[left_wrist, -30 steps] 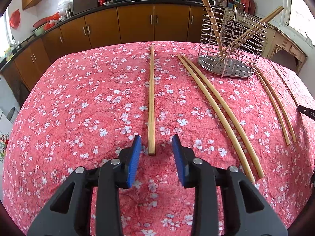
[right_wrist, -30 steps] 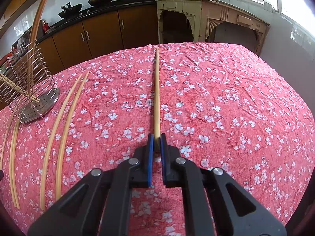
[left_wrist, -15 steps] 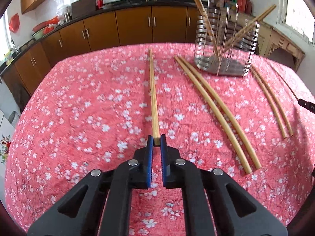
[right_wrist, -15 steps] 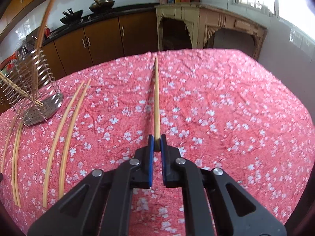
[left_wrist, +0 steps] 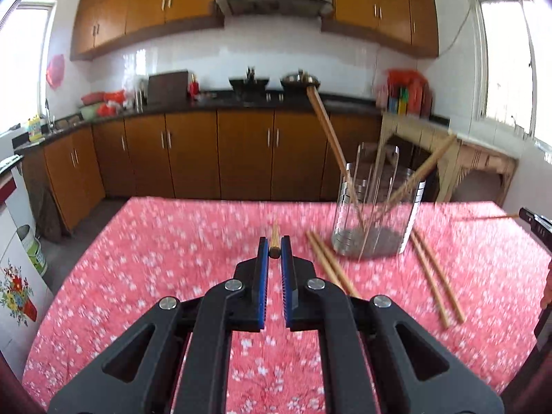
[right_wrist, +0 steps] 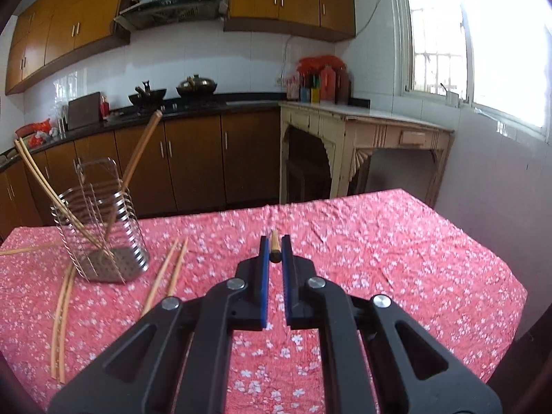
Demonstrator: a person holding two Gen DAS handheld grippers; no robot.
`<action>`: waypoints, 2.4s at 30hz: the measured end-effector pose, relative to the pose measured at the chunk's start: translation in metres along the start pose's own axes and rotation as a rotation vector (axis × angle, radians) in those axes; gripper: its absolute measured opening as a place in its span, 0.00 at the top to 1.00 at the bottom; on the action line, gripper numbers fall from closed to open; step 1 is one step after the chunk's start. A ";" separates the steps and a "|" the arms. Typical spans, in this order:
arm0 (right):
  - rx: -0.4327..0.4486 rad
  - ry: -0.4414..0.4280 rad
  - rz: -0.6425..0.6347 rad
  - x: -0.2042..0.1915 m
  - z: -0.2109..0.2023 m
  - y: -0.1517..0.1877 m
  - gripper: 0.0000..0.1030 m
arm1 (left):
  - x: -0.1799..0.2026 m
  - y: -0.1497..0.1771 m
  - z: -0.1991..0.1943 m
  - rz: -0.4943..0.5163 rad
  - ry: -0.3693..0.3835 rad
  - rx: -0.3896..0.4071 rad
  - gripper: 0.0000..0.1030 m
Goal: Organize utensils
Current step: 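Lift both held chopsticks off the table and raise them upright, then carry both upright chopsticks above the wire holder and lower them in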
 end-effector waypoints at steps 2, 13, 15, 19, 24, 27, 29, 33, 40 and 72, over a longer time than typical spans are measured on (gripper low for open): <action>0.023 -0.007 -0.001 -0.001 -0.004 -0.007 0.92 | -0.001 -0.008 -0.005 -0.005 -0.005 0.036 0.93; 0.159 -0.056 0.006 -0.010 -0.037 -0.047 0.92 | -0.005 -0.039 -0.018 -0.044 -0.021 0.148 0.93; 0.182 -0.066 0.009 -0.011 -0.044 -0.054 0.92 | -0.004 -0.044 -0.021 -0.045 -0.026 0.170 0.93; 0.226 -0.090 0.020 -0.010 -0.054 -0.070 0.93 | -0.002 -0.052 -0.026 -0.044 -0.022 0.199 0.93; 0.234 -0.140 0.055 -0.013 -0.063 -0.080 0.93 | -0.001 -0.059 -0.031 -0.041 -0.017 0.226 0.93; 0.233 -0.173 0.077 -0.016 -0.068 -0.085 0.92 | 0.001 -0.062 -0.034 -0.037 -0.018 0.242 0.93; 0.232 -0.193 0.088 -0.017 -0.071 -0.088 0.92 | 0.004 -0.064 -0.035 -0.036 -0.017 0.248 0.93; 0.226 -0.244 0.116 -0.021 -0.075 -0.095 0.92 | 0.004 -0.069 -0.036 -0.036 -0.014 0.260 0.93; 0.235 -0.320 0.151 -0.029 -0.082 -0.108 0.92 | 0.006 -0.078 -0.037 -0.059 0.002 0.268 0.93; 0.408 -0.395 0.194 -0.131 0.006 -0.211 0.92 | 0.086 -0.201 0.055 -0.161 0.001 0.461 0.93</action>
Point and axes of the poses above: each gripper's, at about its wrist camera, not at the fingertips, and z roughly the way its jaws point, x to its right, y to its underside, the point moved 3 cm from there along z, roughly the way its jaws point, and after that the axes turned 8 degrees about x, right-handed, at the moved point
